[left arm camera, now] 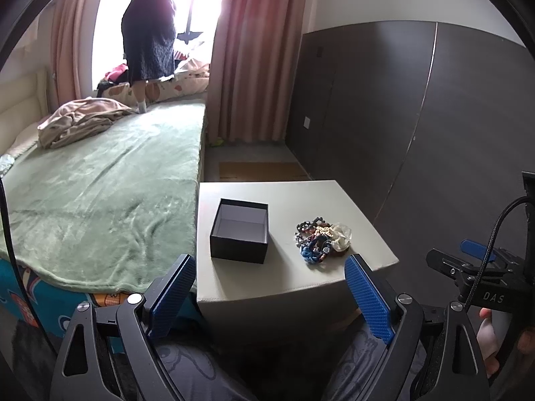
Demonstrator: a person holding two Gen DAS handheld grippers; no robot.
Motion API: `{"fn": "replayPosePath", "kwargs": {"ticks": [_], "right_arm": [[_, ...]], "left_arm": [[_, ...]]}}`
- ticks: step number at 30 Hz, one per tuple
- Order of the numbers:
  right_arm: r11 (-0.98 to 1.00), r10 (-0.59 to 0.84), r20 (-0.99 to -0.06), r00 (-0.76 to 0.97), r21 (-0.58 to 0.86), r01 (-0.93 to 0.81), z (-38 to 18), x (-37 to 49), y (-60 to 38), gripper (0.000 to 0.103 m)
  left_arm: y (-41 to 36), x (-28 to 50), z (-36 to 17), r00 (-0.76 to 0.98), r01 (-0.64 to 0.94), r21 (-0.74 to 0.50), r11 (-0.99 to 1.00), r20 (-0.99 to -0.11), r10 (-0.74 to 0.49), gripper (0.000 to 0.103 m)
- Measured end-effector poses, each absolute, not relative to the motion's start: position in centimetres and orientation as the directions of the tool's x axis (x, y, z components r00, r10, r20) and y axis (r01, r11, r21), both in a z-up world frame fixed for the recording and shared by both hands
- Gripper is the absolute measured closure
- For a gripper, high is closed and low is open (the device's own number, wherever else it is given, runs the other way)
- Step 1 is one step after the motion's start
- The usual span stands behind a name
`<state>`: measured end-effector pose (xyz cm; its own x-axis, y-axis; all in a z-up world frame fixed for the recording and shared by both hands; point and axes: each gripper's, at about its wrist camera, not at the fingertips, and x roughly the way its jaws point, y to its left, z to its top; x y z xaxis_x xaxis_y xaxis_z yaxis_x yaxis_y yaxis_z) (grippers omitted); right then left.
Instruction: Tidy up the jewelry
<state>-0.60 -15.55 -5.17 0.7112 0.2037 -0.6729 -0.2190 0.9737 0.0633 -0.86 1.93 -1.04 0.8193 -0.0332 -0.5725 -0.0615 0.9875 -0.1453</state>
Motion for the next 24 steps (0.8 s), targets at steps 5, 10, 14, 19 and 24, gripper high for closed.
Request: {"fn": "replayPosePath", "kwargs": {"ticks": [5,10,14,19,24], "right_arm": [[0.973,0.205,-0.668,0.715,0.064,-0.220,-5.00,-0.74,-15.56,0.000],[0.973,0.206,-0.667,0.716,0.063,-0.221,-4.98,-0.71,-15.58,0.000],[0.973,0.205,-0.666,0.718,0.059,-0.223,-4.88,-0.72,-15.70,0.000],[0.973,0.204,-0.665,0.719,0.060,-0.221,-4.81,-0.75,-15.68,0.000],[0.974,0.202,-0.665,0.719,0.058,-0.220,-4.80,-0.75,-15.65,0.000]], "left_arm": [[2.23,-1.15,-0.94,0.820,-0.063,-0.150,0.987,-0.571,-0.034,0.012],[2.02,-0.97,-1.01,0.819,-0.063,-0.147,0.987,-0.573,-0.033,0.012],[2.01,-0.98,-1.03,0.819,-0.064,-0.147,0.987,-0.573,-0.032,0.012],[1.97,-0.97,-1.06,0.820,-0.063,-0.147,0.987,-0.572,-0.033,0.012],[1.97,-0.99,-1.06,0.819,-0.063,-0.147,0.987,-0.572,-0.033,0.012]]}}
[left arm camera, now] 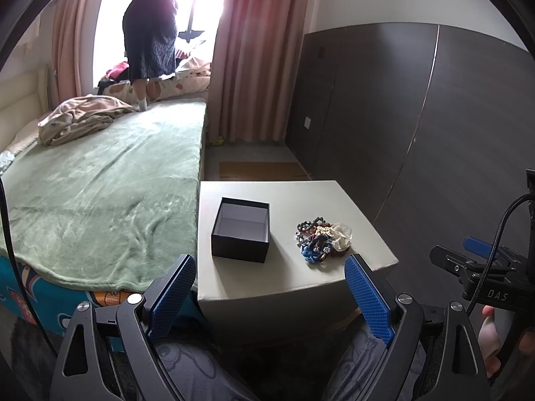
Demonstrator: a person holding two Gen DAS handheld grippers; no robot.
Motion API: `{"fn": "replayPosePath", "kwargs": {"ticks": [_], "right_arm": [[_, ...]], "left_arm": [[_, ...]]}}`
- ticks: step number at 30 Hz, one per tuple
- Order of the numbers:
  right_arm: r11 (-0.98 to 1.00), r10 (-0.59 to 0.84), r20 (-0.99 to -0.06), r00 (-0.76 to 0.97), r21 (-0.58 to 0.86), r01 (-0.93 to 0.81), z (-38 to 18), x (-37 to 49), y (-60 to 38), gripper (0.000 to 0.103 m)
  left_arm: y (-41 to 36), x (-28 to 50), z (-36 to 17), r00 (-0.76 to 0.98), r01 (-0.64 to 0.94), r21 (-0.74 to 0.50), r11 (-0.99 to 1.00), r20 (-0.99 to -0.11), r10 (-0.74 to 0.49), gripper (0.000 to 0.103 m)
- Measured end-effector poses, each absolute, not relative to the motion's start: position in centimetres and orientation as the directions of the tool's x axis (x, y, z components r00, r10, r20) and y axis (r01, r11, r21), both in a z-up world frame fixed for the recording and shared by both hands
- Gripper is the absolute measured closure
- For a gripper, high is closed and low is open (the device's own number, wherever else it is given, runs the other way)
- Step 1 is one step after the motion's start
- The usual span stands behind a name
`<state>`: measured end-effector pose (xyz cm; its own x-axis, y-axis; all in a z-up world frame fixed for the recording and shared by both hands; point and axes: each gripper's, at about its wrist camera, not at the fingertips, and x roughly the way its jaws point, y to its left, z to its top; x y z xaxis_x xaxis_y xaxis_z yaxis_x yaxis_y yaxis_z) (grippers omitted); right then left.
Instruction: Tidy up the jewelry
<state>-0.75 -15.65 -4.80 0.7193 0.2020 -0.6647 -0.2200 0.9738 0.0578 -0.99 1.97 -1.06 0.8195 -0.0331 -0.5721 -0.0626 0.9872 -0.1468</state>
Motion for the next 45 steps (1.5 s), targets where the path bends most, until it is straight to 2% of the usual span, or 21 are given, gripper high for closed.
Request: {"fn": "replayPosePath", "kwargs": {"ticks": [26,39,41,45], "right_arm": [[0.973,0.209,-0.653,0.728,0.066,-0.219,-4.3,-0.1,-15.7,0.000],[0.961,0.273,-0.689,0.671,0.223,-0.161,-5.3,4.7,-18.9,0.000],[0.957,0.284,-0.695,0.660,0.251,-0.147,-5.8,5.6,-19.5,0.000],[0.944,0.309,-0.704,0.639,0.309,-0.116,-7.2,7.6,-20.7,0.000]], "left_arm": [[1.8,0.5,-0.8,0.808,-0.062,-0.150,0.987,-0.588,-0.039,0.012],[0.1,7.2,-2.4,0.731,0.001,-0.177,0.984,-0.671,-0.121,0.012],[-0.1,8.4,-2.9,0.719,0.014,-0.183,0.983,-0.682,-0.137,0.014],[-0.9,10.9,-4.2,0.680,0.049,-0.186,0.981,-0.713,-0.169,0.027]]}}
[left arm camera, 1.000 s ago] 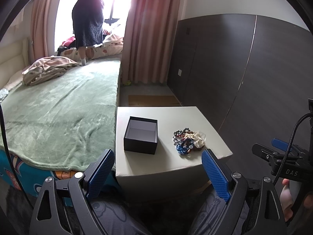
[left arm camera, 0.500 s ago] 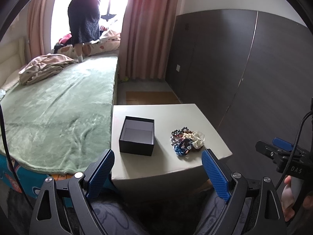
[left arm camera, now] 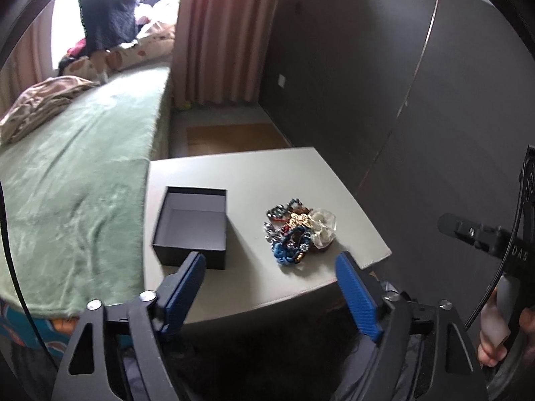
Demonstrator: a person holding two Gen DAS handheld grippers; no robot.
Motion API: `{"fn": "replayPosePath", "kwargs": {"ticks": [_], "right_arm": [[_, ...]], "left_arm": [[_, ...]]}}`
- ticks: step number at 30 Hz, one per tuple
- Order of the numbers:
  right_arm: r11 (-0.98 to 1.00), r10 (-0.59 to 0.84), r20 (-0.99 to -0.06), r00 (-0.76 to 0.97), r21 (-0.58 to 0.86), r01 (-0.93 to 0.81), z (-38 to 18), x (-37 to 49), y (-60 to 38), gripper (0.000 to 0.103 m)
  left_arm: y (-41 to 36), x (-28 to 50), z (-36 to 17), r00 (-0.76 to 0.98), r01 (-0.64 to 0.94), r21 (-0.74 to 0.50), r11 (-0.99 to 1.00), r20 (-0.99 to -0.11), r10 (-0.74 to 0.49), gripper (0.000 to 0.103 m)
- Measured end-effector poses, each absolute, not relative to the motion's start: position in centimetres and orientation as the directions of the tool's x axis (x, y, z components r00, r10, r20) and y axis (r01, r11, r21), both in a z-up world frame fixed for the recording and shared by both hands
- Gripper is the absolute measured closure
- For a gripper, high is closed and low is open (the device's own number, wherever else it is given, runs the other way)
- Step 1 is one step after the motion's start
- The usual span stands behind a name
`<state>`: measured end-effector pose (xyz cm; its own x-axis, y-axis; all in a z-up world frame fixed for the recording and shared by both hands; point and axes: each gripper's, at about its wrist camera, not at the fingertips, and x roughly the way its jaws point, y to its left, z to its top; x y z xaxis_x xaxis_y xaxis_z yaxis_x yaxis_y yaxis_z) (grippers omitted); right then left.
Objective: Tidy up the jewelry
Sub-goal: 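Move both grippers toward the jewelry pile beside the black box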
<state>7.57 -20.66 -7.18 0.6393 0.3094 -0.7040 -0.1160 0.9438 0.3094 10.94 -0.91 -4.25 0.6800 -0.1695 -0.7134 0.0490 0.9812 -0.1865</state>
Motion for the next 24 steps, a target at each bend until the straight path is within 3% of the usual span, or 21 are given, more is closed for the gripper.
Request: {"fn": "replayPosePath", "kwargs": {"ticks": [7,12,16,22,24], "right_arm": [[0.927,0.333,-0.723,0.606,0.370,-0.068,-9.5,10.9,-21.8,0.007],[0.910,0.355,-0.737,0.575,0.414,-0.030,-11.4,13.3,-22.2,0.010],[0.903,0.368,-0.761,0.534,0.429,-0.011,-12.7,15.1,-21.8,0.019],[0.906,0.367,-0.799,0.476,0.423,0.010,-13.6,17.9,-21.5,0.020],[0.903,0.376,-0.807,0.455,0.430,0.016,-13.9,18.8,-21.4,0.026]], "left_arm": [[-2.2,16.1,-7.5,0.577,0.118,-0.233,0.965,-0.775,-0.258,0.046],[-2.9,19.3,-9.3,0.524,0.161,-0.227,0.961,-0.805,-0.278,0.051],[-3.2,22.0,-10.5,0.473,0.189,-0.240,0.952,-0.827,-0.303,0.059],[-3.6,25.5,-11.8,0.407,0.236,-0.246,0.940,-0.854,-0.325,0.061],[-3.7,26.7,-12.3,0.385,0.244,-0.250,0.937,-0.862,-0.330,0.063]]}}
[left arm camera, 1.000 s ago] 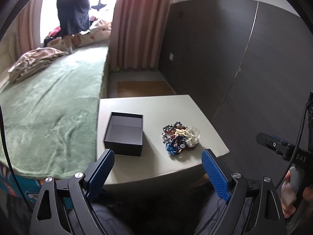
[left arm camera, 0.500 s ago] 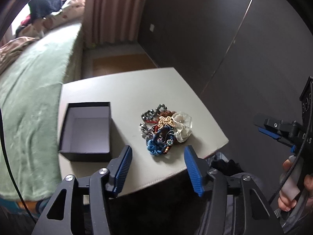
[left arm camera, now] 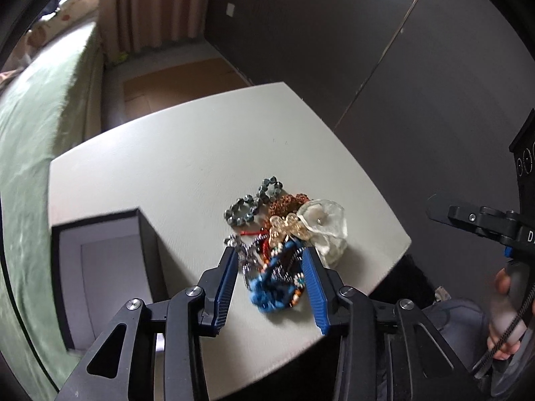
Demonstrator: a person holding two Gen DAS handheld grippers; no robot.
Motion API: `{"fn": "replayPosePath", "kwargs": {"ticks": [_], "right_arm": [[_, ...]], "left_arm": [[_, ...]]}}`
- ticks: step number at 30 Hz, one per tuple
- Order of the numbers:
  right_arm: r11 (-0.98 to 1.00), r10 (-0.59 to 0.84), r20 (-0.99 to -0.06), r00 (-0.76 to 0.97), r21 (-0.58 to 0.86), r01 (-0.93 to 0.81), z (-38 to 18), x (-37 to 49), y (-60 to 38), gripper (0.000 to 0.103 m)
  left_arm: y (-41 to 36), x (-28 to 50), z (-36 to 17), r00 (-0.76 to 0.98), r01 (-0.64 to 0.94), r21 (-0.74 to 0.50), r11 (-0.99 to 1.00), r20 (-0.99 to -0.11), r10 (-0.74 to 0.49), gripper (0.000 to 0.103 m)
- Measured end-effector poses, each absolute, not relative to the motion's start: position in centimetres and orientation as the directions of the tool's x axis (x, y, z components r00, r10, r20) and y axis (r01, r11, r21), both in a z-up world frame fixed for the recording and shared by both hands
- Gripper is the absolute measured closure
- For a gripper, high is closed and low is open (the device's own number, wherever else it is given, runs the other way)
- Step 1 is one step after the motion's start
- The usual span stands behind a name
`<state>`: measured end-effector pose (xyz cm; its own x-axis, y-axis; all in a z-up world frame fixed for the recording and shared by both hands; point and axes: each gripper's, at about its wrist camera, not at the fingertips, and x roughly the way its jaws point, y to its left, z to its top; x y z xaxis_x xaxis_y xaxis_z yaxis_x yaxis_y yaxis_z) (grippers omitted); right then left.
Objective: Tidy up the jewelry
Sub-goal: 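Move both grippers toward the jewelry pile beside the black box, then grasp the white scrunchie with the right gripper and lift it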
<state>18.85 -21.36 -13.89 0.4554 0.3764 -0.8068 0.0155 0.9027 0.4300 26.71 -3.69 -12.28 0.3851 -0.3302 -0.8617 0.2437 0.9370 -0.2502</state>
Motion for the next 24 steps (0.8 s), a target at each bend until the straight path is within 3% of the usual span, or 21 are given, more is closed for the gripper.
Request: {"fn": "replayPosePath", "kwargs": {"ticks": [10,16,18,19,20,24], "right_arm": [[0.830,0.481,-0.800,0.359,0.548,0.108,-19.5,23.0,-20.8,0.050],[0.840,0.474,-0.823,0.313,0.529,0.120,-21.7,24.0,-18.8,0.050],[0.854,0.453,-0.840,0.299,0.505,0.124,-22.3,24.3,-18.2,0.065],[0.851,0.458,-0.838,0.297,0.510,0.123,-22.5,24.2,-18.0,0.086],[0.853,0.456,-0.839,0.296,0.507,0.123,-22.6,24.3,-18.0,0.097],[0.825,0.488,-0.802,0.345,0.553,0.116,-21.9,23.8,-18.8,0.100]], "left_arm": [[-3.1,29.7,-15.3,0.348,0.248,-0.258,0.934,-0.876,-0.334,0.070],[-2.1,30.2,-16.8,0.327,0.229,-0.268,0.936,-0.884,-0.333,0.071],[-1.9,30.4,-16.9,0.334,0.218,-0.263,0.940,-0.885,-0.325,0.071],[-1.8,30.5,-16.9,0.337,0.216,-0.267,0.939,-0.882,-0.329,0.071],[-1.8,30.6,-16.8,0.340,0.217,-0.274,0.937,-0.879,-0.335,0.071],[-2.1,30.5,-16.6,0.352,0.222,-0.269,0.937,-0.874,-0.334,0.071]]}}
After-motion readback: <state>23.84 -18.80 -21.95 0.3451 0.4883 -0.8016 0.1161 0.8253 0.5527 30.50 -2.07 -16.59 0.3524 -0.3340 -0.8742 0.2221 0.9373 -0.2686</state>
